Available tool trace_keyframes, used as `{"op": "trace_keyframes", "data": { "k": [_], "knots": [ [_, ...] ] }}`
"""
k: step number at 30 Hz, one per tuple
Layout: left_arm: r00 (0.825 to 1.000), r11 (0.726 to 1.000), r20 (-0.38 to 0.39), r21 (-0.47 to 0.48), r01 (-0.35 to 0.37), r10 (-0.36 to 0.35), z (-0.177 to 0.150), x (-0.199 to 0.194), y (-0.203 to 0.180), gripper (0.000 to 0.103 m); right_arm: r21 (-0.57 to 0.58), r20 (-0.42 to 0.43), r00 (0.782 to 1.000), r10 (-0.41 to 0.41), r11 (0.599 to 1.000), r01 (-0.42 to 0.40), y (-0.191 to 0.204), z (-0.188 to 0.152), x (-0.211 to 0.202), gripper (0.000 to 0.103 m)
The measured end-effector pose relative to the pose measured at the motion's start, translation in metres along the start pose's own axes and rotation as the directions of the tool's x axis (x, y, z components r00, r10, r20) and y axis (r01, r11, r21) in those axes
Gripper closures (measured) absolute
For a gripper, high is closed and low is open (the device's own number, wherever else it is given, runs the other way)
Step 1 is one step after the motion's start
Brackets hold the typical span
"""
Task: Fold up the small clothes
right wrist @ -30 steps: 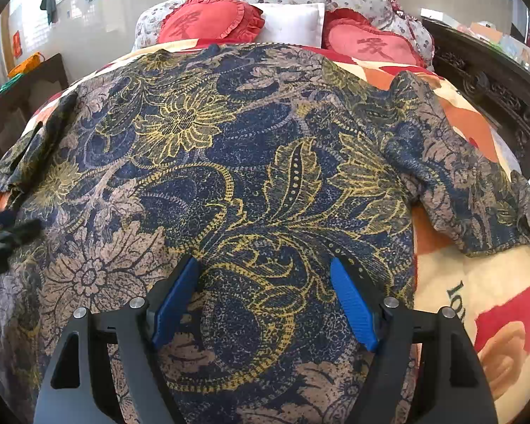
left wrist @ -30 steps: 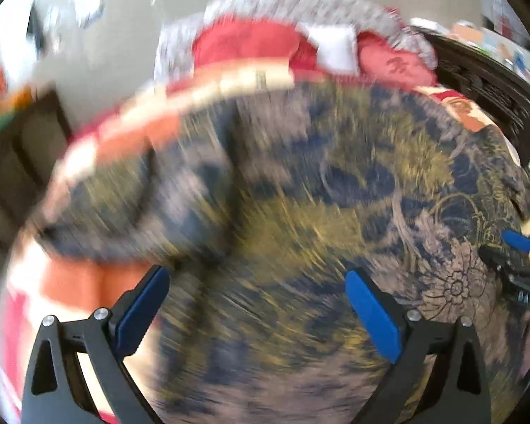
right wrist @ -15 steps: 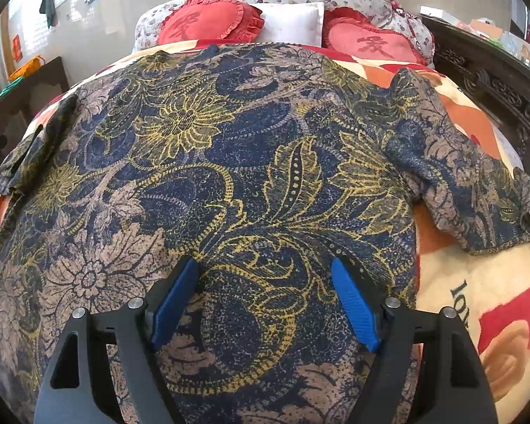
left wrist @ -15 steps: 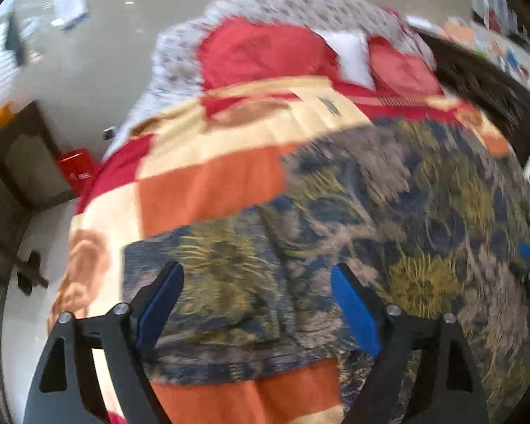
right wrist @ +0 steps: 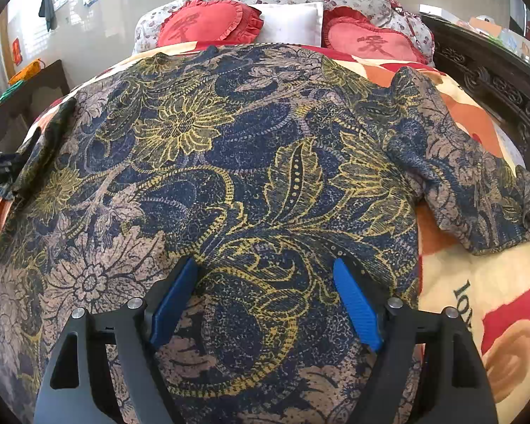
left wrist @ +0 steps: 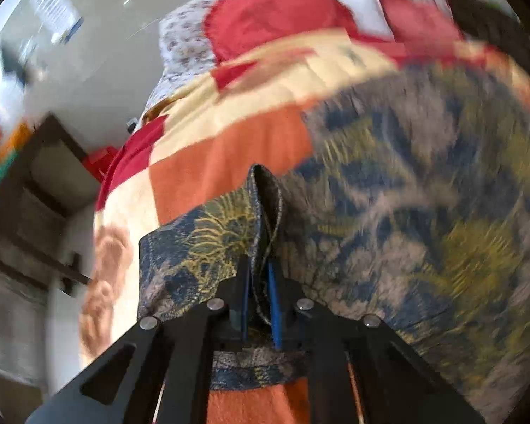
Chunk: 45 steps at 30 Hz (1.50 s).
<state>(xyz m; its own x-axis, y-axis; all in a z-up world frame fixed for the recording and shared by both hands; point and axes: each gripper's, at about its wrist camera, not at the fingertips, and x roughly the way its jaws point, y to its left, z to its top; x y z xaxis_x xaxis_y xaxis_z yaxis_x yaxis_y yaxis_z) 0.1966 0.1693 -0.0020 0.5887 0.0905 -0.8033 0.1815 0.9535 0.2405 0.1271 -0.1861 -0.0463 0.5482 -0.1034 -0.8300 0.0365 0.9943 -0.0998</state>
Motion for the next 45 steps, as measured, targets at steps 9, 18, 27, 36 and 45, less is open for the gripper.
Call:
{"op": "trace_keyframes", "data": {
  "k": [9,18,27,36,45],
  "knots": [
    [0.994,0.975,0.102,-0.220,-0.011,0.035,0.002,-0.055,0.107,0.094,-0.001,-0.001,1.000,-0.001,1.000,0.001,0.000,0.000,0.000,0.013],
    [0.929,0.838,0.027,-0.441,-0.321,0.370,-0.031,-0.099,0.250,0.102,-0.006,-0.002,1.000,-0.007,1.000,0.007,0.001,0.000,0.001,0.013],
    [0.984,0.855,0.036,-0.501,-0.132,0.172,-0.065,-0.087,0.273,0.064,-0.007,-0.002,1.000,-0.007,1.000,0.007,0.002,0.000,0.001,0.013],
    [0.948,0.426,0.156,-0.864,0.267,-0.278,-0.158,-0.001,0.253,0.046,-0.007,-0.002,1.000,-0.007,1.000,0.007,0.002,0.000,0.001,0.013],
    [0.896,0.065,0.316,-0.934,0.352,-0.311,-0.187,0.050,0.275,0.046,-0.009,-0.003,1.000,-0.010,1.000,0.010,0.002,0.000,0.002,0.013]
  ]
}}
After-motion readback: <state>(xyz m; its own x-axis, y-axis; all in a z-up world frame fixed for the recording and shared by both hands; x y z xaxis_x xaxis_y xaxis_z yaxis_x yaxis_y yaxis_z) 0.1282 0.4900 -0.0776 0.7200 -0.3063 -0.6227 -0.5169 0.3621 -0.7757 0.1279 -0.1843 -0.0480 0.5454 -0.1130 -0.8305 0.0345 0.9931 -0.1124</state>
